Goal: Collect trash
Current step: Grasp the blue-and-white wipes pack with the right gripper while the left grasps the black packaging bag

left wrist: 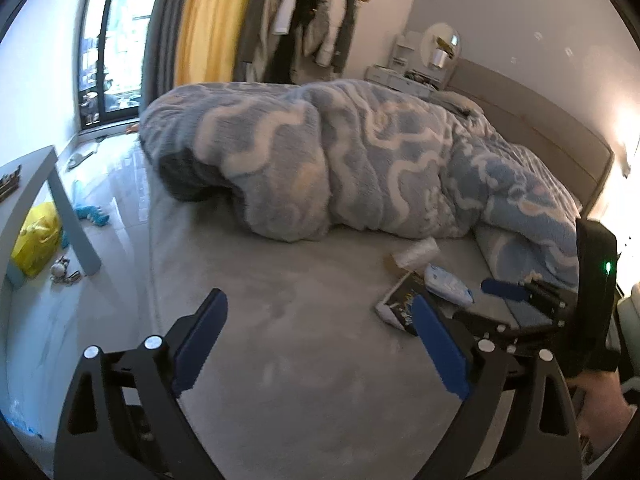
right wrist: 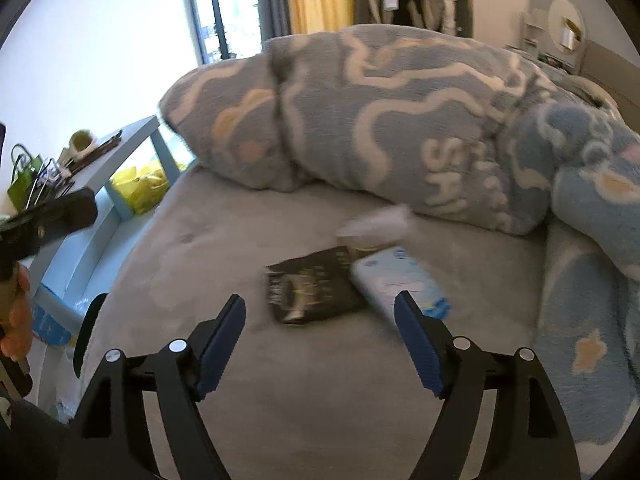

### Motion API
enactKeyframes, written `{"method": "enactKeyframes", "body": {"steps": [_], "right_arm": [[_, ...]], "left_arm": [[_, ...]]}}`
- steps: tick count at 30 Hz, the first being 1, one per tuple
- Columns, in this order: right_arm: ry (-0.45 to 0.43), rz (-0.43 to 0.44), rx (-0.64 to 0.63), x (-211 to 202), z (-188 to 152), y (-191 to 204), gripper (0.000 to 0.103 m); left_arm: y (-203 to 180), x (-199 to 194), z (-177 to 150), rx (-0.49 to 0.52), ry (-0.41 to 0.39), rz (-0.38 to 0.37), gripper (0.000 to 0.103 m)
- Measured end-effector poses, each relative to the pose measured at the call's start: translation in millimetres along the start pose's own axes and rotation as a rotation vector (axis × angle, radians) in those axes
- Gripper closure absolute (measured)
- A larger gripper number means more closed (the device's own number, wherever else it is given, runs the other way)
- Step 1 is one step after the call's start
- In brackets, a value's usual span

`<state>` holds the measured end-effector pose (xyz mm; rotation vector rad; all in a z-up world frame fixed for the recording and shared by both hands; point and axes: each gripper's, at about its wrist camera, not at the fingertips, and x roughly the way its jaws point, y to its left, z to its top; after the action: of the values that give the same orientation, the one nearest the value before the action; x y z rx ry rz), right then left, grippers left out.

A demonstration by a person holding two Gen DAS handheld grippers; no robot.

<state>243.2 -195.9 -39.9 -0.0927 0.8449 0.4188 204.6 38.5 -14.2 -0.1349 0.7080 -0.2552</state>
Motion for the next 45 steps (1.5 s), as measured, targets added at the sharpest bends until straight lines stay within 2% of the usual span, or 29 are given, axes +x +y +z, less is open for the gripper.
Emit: {"method": "enactKeyframes", "body": {"steps": [9,15,24,30,39,42,45], "right_arm": [[0.006,-0.006,0.037,4,5,-35,0.020],[0.039,0.062,0.106,17,4,-60,0.018],[0.085,0.086,0.077,38,4,-68,0.015],[0.113,0.123,0.080,53,4,-72,0.015],[0.148,0.138,0.059,74,10,-75,0.015],[0.167,0.143,0.031,81,12,-71,0.023],[0.188,0.148,0.012,87,12,-70,0.025]], "left_arm": [[-20,29,2,0.066,0.034,-0.043,0.006],[-28,48,1,0.101,0.073,-0.083,0.006],[-46,82,-5,0.179,0.169,-0.159,0.006],[-50,102,-6,0.209,0.219,-0.182,0.006],[-59,128,-8,0.253,0.278,-0.219,0.006],[-66,136,-9,0.278,0.296,-0.228,0.006],[-73,144,-10,0.305,0.309,-0.238,0.006]]}}
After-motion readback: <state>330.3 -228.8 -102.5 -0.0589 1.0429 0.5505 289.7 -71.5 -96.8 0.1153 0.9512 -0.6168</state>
